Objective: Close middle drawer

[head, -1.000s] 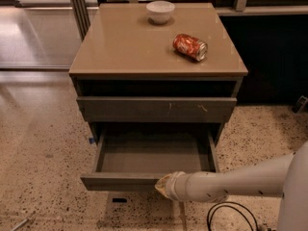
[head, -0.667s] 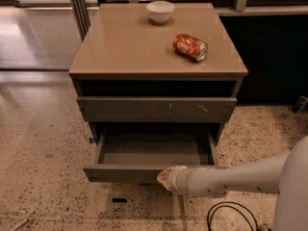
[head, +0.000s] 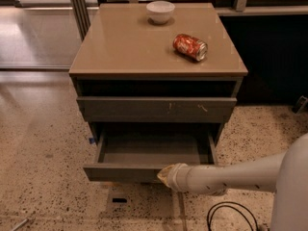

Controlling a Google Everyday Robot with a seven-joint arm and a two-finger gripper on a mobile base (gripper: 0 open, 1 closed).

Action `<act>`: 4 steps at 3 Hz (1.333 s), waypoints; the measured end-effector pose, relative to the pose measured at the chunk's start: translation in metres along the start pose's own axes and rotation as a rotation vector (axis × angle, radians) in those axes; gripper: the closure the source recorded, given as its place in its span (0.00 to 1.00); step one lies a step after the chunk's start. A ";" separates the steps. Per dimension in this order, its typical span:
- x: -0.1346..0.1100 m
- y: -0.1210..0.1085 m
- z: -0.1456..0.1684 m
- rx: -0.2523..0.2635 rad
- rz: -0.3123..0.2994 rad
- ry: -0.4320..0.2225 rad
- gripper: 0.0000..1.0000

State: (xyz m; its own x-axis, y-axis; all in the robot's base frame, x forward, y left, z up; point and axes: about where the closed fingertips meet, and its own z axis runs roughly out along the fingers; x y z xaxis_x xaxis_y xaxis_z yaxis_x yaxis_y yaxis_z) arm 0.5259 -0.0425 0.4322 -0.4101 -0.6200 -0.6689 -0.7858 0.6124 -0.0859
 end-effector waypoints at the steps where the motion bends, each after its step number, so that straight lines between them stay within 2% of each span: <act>1: -0.002 -0.016 0.008 0.032 0.026 -0.004 1.00; 2: -0.012 -0.035 0.007 0.085 0.031 -0.027 1.00; 3: -0.012 -0.035 0.007 0.085 0.031 -0.027 1.00; 4: -0.009 -0.036 0.026 0.081 0.050 -0.016 1.00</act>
Offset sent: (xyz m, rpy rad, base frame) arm 0.0577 -0.0212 0.0198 -0.0046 -0.1116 -0.1267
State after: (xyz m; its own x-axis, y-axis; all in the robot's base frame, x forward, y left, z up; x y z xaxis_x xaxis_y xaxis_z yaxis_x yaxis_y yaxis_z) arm 0.5695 -0.0461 0.4225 -0.4395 -0.5801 -0.6858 -0.7244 0.6803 -0.1113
